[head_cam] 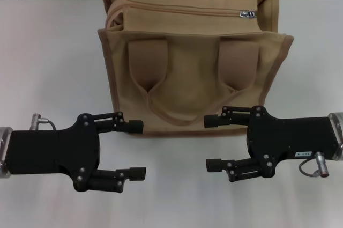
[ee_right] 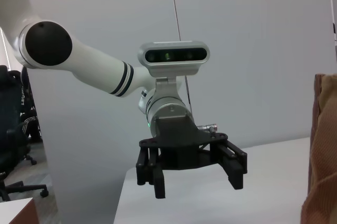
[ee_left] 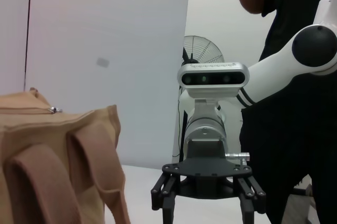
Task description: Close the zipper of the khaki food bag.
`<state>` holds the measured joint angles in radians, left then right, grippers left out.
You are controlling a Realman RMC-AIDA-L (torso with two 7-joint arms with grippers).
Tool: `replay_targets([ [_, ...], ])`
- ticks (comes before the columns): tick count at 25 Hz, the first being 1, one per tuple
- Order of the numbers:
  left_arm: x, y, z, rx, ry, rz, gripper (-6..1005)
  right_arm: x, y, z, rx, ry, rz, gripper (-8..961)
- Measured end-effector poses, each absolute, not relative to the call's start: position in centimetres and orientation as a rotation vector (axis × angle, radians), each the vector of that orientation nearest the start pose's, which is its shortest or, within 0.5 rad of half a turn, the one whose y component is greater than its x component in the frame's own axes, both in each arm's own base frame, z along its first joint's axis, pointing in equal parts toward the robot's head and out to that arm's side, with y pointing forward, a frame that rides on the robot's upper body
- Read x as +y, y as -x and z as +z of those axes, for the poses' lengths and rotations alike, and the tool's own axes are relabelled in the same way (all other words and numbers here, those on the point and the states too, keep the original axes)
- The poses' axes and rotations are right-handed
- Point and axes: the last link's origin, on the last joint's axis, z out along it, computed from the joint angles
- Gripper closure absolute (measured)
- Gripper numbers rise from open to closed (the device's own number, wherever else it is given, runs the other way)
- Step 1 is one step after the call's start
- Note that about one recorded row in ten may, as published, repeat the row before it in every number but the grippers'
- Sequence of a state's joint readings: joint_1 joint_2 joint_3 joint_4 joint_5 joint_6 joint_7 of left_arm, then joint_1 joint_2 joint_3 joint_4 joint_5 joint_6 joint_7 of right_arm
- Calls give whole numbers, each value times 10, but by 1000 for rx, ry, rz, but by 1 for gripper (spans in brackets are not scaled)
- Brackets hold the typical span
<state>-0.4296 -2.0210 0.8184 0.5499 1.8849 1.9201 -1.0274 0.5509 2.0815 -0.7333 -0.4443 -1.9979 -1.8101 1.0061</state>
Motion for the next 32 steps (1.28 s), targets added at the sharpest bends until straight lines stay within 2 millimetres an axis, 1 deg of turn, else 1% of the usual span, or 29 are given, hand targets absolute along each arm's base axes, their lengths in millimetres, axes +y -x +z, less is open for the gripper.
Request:
replay_targets([
  [32,256,264,1,-193,2985,-994,194,276,-239,-34,204,2981,1017,145],
])
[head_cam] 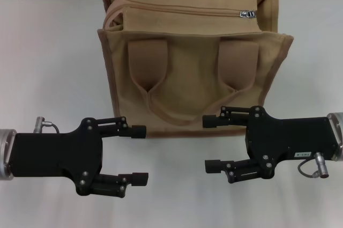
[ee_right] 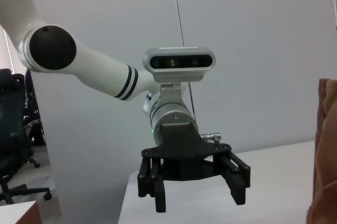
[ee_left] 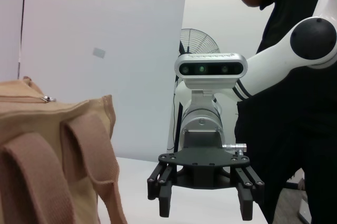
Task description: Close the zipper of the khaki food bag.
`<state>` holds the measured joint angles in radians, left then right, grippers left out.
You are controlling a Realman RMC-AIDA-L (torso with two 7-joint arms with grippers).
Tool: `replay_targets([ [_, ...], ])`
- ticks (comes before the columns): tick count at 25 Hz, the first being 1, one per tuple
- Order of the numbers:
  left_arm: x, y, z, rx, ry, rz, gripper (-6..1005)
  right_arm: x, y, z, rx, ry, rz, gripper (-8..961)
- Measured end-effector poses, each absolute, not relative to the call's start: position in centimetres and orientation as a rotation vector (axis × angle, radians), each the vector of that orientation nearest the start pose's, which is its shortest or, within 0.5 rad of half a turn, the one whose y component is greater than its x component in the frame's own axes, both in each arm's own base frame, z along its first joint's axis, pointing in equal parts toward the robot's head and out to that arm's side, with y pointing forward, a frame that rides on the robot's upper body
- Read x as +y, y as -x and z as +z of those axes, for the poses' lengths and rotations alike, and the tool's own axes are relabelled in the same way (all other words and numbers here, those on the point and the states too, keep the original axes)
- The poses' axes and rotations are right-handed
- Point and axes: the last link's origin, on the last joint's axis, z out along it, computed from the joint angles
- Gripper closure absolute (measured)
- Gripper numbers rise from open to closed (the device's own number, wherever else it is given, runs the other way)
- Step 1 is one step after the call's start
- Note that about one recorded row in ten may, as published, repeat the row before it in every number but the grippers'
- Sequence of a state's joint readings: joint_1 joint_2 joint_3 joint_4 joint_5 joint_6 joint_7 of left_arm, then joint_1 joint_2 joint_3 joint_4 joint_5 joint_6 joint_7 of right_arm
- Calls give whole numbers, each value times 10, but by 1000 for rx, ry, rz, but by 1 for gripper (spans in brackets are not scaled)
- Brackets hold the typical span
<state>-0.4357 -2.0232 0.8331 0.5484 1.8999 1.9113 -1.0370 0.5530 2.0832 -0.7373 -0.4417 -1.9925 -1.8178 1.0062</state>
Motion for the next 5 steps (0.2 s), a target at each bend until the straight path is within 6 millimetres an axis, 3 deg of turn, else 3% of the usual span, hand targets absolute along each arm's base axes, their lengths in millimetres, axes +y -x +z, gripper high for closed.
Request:
replay_targets([
  [5,256,264,1,-195,2986,-995,194,276,-239,-34,202,2985,1019,145],
])
